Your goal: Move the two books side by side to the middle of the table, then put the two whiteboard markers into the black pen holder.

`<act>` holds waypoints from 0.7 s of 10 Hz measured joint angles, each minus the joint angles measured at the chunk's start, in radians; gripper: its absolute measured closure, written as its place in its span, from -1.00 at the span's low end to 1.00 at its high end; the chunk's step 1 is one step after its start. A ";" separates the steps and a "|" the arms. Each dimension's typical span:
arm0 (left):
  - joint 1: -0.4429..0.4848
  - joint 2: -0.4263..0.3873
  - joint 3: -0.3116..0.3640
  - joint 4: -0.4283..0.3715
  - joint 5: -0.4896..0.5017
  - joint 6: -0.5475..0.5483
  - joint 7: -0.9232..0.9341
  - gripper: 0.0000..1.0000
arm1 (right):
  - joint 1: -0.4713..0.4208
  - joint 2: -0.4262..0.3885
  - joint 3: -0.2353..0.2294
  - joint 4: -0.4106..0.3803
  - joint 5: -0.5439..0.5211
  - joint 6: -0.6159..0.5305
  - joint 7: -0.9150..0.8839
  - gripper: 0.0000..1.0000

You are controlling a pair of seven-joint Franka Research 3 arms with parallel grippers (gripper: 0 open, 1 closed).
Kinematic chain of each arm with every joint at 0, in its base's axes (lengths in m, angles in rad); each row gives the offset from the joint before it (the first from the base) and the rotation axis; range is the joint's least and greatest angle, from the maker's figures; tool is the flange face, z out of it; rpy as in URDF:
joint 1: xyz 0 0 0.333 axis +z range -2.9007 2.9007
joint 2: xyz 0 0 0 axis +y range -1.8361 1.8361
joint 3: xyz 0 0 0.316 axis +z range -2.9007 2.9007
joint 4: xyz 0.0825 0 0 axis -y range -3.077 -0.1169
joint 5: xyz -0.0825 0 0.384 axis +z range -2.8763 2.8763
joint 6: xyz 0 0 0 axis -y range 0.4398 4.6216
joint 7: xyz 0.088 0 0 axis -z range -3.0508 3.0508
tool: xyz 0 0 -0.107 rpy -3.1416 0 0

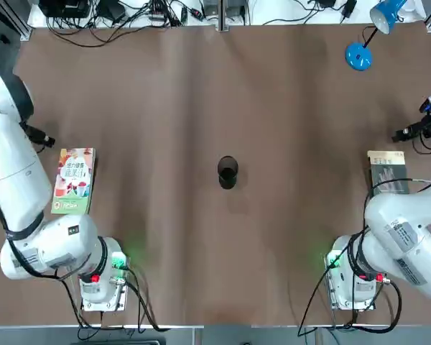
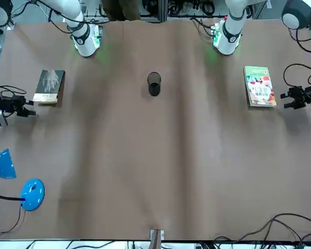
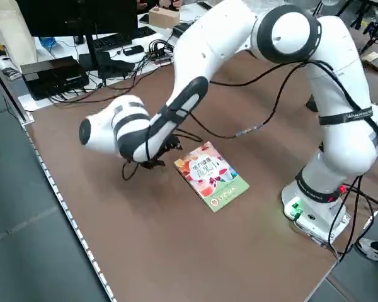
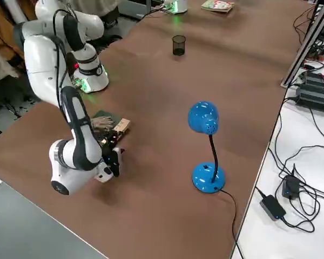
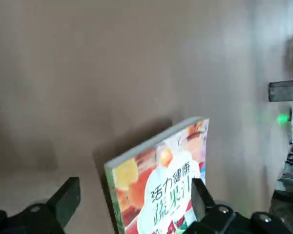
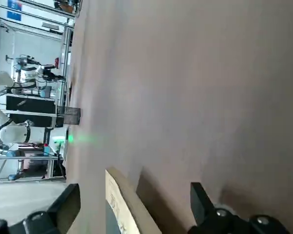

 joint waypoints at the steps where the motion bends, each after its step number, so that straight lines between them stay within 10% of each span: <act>1: 0.013 0.026 -0.003 0.000 -0.007 -0.020 0.002 -0.98 | -0.018 0.001 0.002 -0.015 -0.001 -0.007 -0.019 -0.98; 7: 0.021 0.098 -0.030 0.005 -0.038 -0.104 0.058 -0.98 | -0.045 0.000 0.009 -0.034 -0.068 -0.029 -0.067 -0.67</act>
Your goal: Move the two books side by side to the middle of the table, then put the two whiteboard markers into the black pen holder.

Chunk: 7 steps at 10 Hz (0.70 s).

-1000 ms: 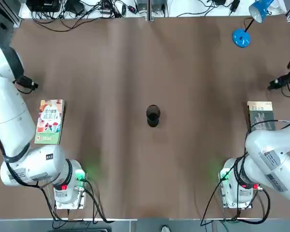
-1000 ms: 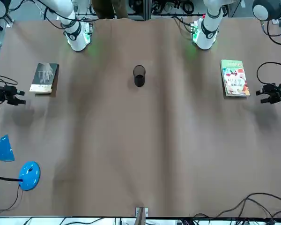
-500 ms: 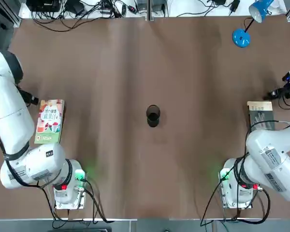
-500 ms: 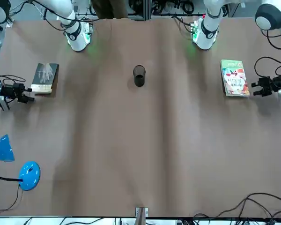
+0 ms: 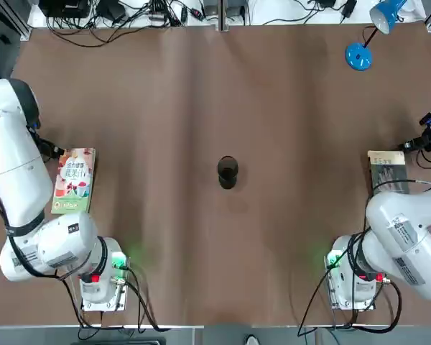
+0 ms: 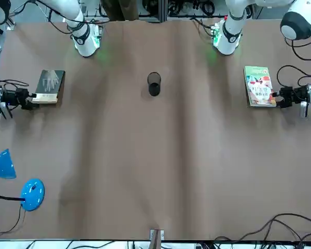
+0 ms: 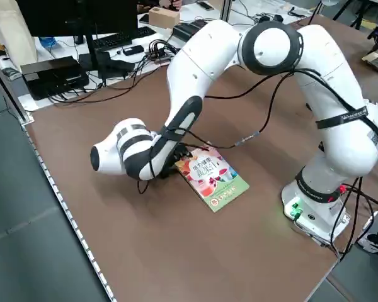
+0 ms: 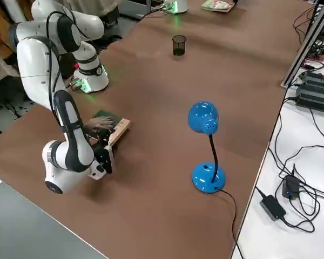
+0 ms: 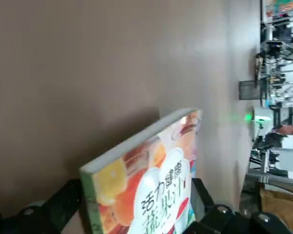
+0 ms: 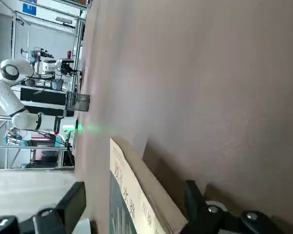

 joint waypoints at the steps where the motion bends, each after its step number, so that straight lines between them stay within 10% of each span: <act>1: 0.004 0.008 0.001 0.004 0.000 -0.021 0.022 -0.98 | -0.001 0.001 -0.002 -0.016 -0.030 0.001 -0.008 -0.35; 2: 0.008 0.012 0.001 0.007 0.000 -0.027 0.033 -0.96 | -0.001 0.003 -0.004 -0.030 -0.047 0.005 -0.013 0.00; 4: 0.016 0.028 -0.003 0.007 -0.004 -0.028 0.042 -0.28 | -0.001 0.005 -0.004 -0.040 -0.067 0.009 -0.043 0.63; 7: 0.041 0.041 -0.004 0.011 -0.055 -0.039 0.049 0.57 | 0.001 0.005 0.003 -0.037 -0.076 -0.015 -0.055 0.68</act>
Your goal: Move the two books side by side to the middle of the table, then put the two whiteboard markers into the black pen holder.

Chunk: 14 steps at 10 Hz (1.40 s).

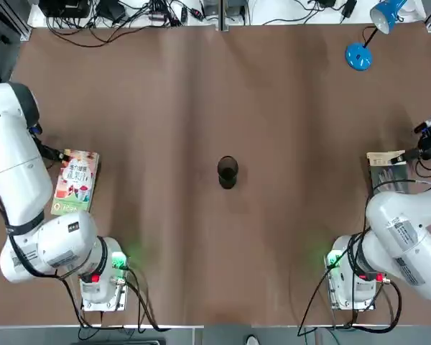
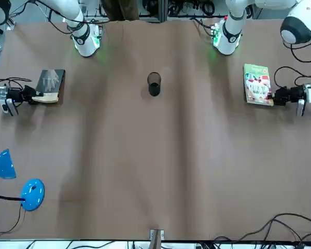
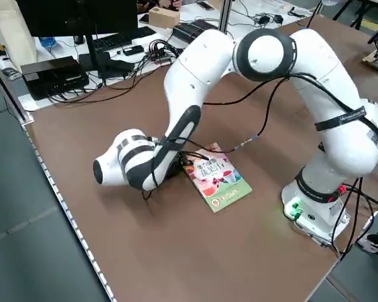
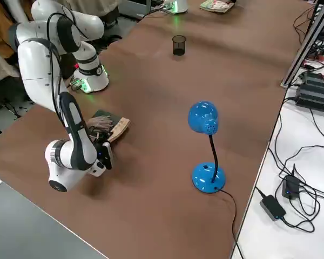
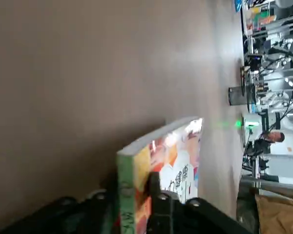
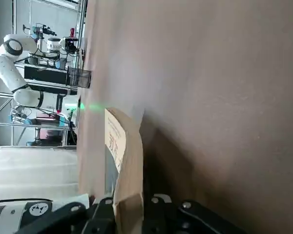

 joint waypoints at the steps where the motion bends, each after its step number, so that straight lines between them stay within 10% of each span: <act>1: 0.005 0.000 0.000 0.014 -0.003 -0.025 0.001 0.67 | 0.009 -0.002 0.004 0.011 0.000 -0.036 0.000 0.68; 5: -0.001 -0.018 0.001 0.053 -0.011 -0.175 -0.011 0.67 | 0.045 -0.080 0.006 0.157 0.000 -0.327 0.145 0.68; 9: -0.065 -0.161 -0.009 0.065 -0.047 -0.300 -0.238 0.68 | 0.048 -0.381 0.012 0.210 0.029 -0.552 0.447 0.68; 14: -0.100 -0.279 -0.218 0.177 -0.196 -0.287 -0.619 0.68 | 0.270 -0.614 0.027 0.198 0.322 -0.574 0.965 0.68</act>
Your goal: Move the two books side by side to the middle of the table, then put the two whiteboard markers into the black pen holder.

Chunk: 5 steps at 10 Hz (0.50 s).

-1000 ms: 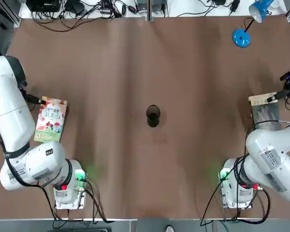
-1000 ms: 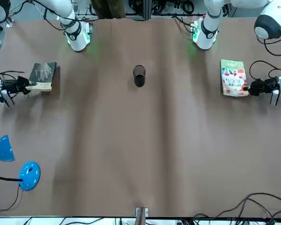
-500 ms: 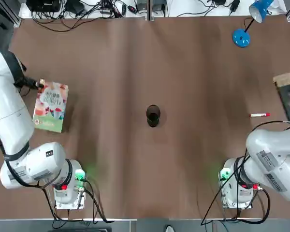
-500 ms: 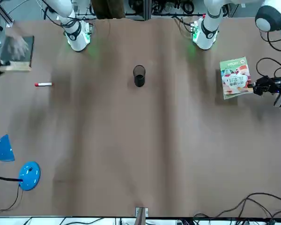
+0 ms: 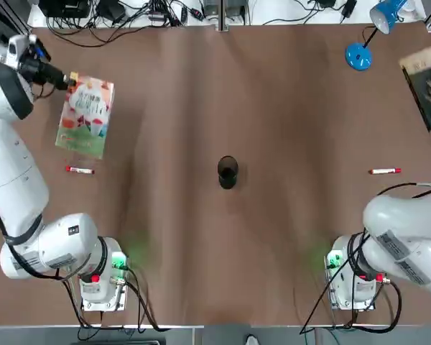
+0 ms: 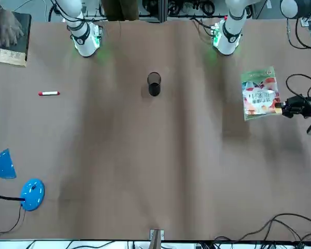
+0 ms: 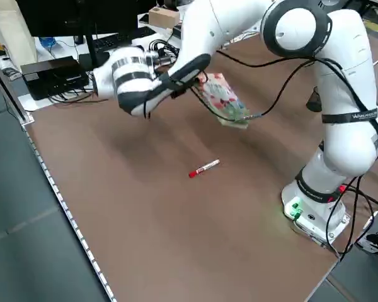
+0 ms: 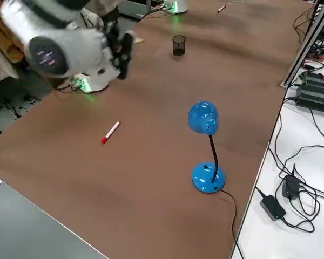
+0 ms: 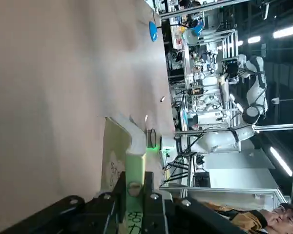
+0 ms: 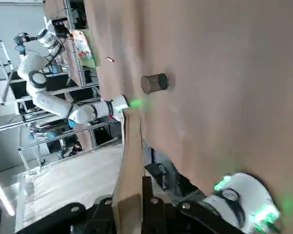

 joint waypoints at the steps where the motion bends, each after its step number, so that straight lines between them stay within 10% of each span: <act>1: -0.030 0.000 -0.036 0.029 -0.041 0.042 -0.094 0.68 | 0.072 0.000 0.001 -0.004 0.064 0.051 0.094 0.68; 5: -0.216 0.000 -0.141 0.054 -0.165 0.287 -0.281 0.68 | 0.378 0.010 0.003 -0.032 0.165 0.407 0.263 0.68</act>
